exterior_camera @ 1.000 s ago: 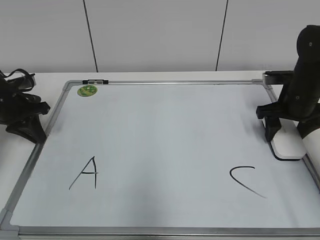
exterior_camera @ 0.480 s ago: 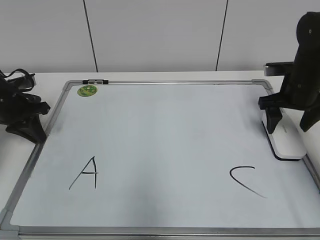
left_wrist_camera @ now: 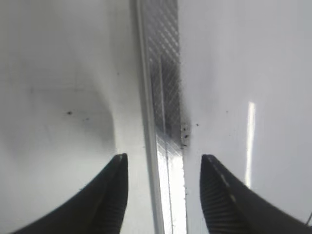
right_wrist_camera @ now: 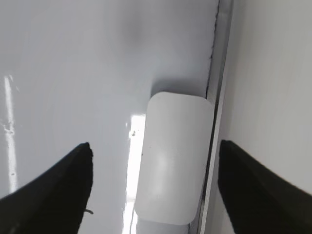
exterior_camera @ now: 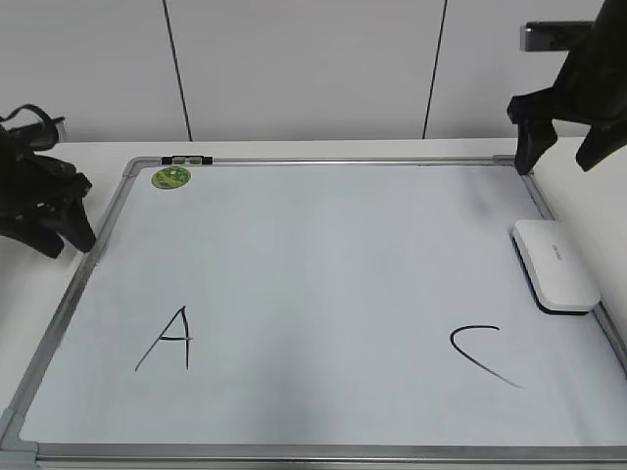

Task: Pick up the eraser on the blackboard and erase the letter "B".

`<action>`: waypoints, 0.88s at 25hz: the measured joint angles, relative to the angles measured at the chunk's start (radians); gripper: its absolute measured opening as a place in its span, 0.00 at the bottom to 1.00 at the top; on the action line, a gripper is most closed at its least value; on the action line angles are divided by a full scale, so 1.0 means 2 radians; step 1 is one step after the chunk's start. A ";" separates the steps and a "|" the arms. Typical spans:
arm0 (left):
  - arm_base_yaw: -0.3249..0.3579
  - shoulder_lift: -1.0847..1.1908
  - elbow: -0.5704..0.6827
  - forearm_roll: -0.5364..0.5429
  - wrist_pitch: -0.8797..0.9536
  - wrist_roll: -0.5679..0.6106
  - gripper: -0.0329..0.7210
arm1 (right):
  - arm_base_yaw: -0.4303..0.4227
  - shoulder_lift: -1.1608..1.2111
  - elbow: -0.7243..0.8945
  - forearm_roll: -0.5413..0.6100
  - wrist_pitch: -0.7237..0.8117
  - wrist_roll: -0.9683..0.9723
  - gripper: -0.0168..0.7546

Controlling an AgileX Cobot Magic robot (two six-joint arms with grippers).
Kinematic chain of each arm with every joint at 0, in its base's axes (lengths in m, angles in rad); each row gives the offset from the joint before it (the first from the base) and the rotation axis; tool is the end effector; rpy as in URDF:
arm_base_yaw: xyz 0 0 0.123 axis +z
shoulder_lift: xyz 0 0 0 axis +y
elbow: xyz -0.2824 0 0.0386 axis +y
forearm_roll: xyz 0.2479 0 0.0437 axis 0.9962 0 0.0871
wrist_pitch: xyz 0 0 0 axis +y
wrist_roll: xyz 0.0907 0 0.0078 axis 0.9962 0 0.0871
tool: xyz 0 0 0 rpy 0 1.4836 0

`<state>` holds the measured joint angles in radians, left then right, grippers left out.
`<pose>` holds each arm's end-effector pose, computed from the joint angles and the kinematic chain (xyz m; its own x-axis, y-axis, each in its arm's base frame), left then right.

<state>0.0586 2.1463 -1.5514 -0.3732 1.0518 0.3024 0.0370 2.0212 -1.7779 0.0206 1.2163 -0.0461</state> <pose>0.4204 -0.0042 0.1499 -0.9959 0.0464 -0.0772 0.0682 0.9484 -0.3097 0.4263 0.0175 0.2539 -0.9774 -0.0751 -0.1977 -0.0789 0.9968 0.0112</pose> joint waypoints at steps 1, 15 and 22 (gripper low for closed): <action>0.000 -0.005 -0.008 0.001 0.011 -0.003 0.54 | 0.000 -0.006 -0.006 0.002 0.000 -0.004 0.79; 0.000 -0.213 -0.021 0.045 0.084 -0.079 0.56 | 0.000 -0.196 0.035 0.056 0.011 -0.040 0.78; -0.004 -0.422 0.080 0.057 0.090 -0.084 0.56 | 0.000 -0.326 0.135 0.057 0.015 -0.044 0.78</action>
<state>0.0506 1.3027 -1.3912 -0.2586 1.2324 0.1339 0.0370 1.3694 -1.5075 0.1352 1.2469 -0.1338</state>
